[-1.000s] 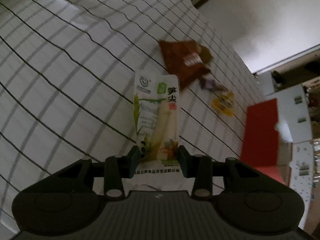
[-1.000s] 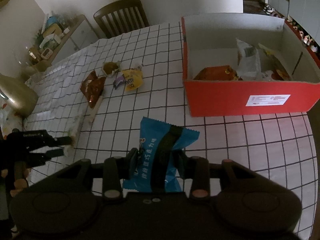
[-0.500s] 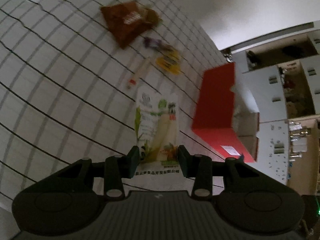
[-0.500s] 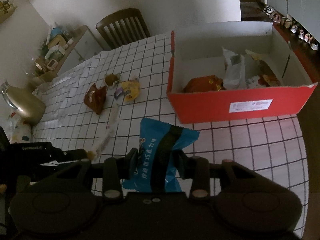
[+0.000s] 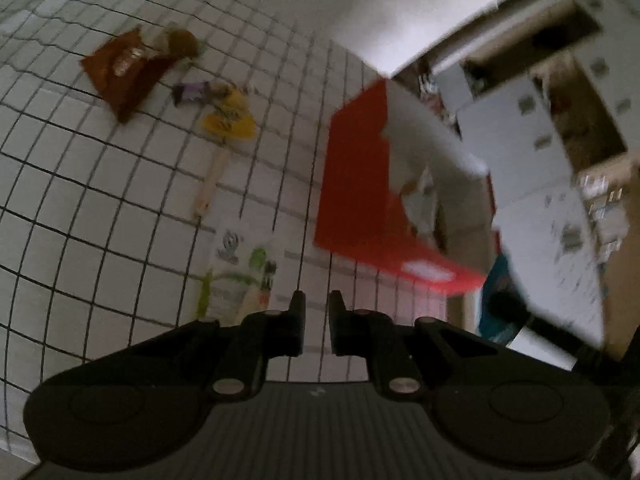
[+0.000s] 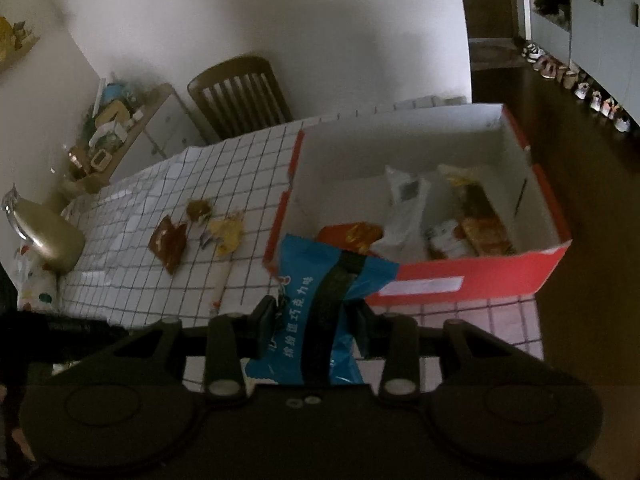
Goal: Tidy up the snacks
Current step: 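Carry the bamboo-shoot packet and blue packet over the red box with both grippers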
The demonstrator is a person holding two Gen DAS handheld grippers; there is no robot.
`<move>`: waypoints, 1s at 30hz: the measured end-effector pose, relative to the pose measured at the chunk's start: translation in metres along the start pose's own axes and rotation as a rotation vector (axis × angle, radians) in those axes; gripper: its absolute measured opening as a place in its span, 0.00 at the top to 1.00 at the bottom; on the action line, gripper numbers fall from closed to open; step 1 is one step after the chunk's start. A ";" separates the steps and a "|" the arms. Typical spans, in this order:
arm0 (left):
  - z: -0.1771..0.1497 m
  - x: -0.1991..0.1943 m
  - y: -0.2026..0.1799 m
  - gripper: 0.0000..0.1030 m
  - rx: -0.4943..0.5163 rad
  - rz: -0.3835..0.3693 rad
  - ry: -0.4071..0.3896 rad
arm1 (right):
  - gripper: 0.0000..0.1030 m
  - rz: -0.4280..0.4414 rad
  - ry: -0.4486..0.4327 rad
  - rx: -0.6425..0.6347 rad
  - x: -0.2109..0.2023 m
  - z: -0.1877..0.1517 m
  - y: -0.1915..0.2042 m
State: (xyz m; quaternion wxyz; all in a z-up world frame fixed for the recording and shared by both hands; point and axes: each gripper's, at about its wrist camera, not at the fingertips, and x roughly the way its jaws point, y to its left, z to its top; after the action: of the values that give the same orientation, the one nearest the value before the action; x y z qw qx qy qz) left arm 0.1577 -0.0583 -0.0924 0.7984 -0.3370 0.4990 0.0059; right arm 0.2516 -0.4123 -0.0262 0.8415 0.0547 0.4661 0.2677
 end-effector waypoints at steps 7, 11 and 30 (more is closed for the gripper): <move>-0.032 0.033 -0.018 0.31 0.131 0.164 0.055 | 0.63 0.013 0.008 0.002 0.001 0.006 -0.022; -0.055 0.058 -0.028 0.31 0.322 0.343 0.068 | 0.63 0.022 -0.001 -0.014 -0.002 0.013 -0.028; -0.080 0.102 -0.021 0.32 0.343 0.497 0.159 | 0.63 0.038 -0.017 -0.025 -0.005 0.027 -0.053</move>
State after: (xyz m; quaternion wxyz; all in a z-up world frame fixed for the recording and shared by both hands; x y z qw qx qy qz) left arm 0.1526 -0.1513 -0.1849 0.7760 -0.0642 0.6209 0.0903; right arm 0.2925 -0.4556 -0.0251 0.8408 0.0555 0.4544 0.2889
